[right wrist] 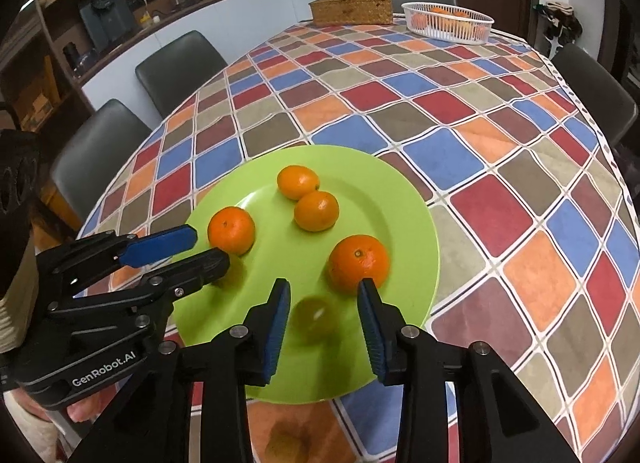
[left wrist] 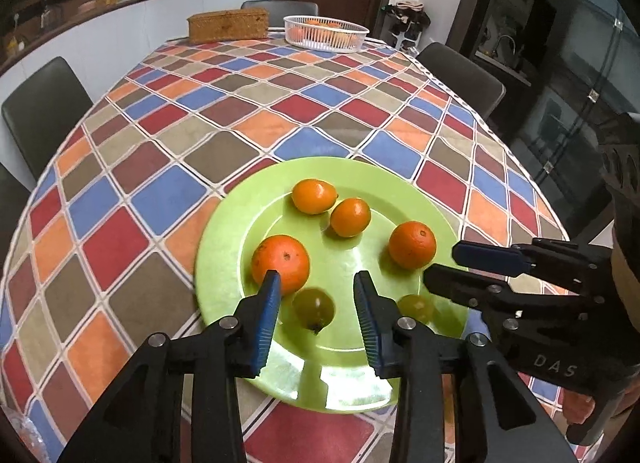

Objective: Organize fruits
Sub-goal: 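Lower both green tomatoes onto the plate and open both tools, then move both tools back toward the brown fruits and dark plums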

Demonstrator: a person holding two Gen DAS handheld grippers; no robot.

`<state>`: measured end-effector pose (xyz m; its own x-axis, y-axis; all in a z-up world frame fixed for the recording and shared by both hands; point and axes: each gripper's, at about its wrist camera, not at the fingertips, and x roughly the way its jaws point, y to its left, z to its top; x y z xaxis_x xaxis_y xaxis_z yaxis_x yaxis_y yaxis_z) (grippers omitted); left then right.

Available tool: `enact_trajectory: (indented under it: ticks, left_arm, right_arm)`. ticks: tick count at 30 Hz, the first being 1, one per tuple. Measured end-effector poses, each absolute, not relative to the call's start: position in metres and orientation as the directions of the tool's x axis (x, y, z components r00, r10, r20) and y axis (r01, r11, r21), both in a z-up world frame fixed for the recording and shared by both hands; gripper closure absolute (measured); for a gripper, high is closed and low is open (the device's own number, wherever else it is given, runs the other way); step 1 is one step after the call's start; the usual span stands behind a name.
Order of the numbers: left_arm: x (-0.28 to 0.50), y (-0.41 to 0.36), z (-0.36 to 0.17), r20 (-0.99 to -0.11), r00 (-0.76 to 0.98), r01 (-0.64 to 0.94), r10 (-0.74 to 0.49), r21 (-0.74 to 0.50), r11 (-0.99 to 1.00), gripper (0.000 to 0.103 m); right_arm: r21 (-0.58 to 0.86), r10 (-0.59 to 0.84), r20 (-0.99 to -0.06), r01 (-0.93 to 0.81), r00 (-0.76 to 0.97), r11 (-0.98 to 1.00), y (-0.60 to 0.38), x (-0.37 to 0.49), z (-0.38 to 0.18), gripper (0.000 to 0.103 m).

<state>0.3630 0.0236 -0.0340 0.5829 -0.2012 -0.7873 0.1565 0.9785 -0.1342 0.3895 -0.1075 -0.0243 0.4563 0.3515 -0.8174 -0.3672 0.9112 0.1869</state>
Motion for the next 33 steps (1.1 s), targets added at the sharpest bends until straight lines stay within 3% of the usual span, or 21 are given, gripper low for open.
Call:
enact_trajectory:
  ticks: [16,20,25,27,33]
  left_arm:
    - [0.285,0.016,0.024,-0.671,0.717,0.191,-0.189,-0.073,0.979,0.052]
    - [0.263,0.011,0.034,-0.643,0.743,0.198,-0.187,-0.056,0.979,0.048]
    - [0.234,0.002,0.042,-0.609,0.770,0.210,-0.192,-0.043,0.977,0.040]
    - [0.224,-0.002,0.045,-0.599,0.776,0.218,-0.198,-0.040,0.975,0.037]
    - [0.197,-0.018,0.047,-0.568,0.794,0.250,-0.215,-0.017,0.968,0.034]
  right_arm:
    - [0.139,0.382,-0.708,-0.412,0.595,0.900,-0.128,0.322,0.031,0.067]
    - [0.134,0.384,-0.668,-0.404,0.637,0.905,-0.135,0.302,0.045,0.057]
    - [0.132,0.381,-0.631,-0.390,0.676,0.911,-0.148,0.275,0.054,0.056]
    - [0.130,0.379,-0.619,-0.386,0.688,0.913,-0.153,0.265,0.056,0.050]
    - [0.096,0.356,-0.586,-0.374,0.728,0.922,-0.167,0.235,0.059,0.049]
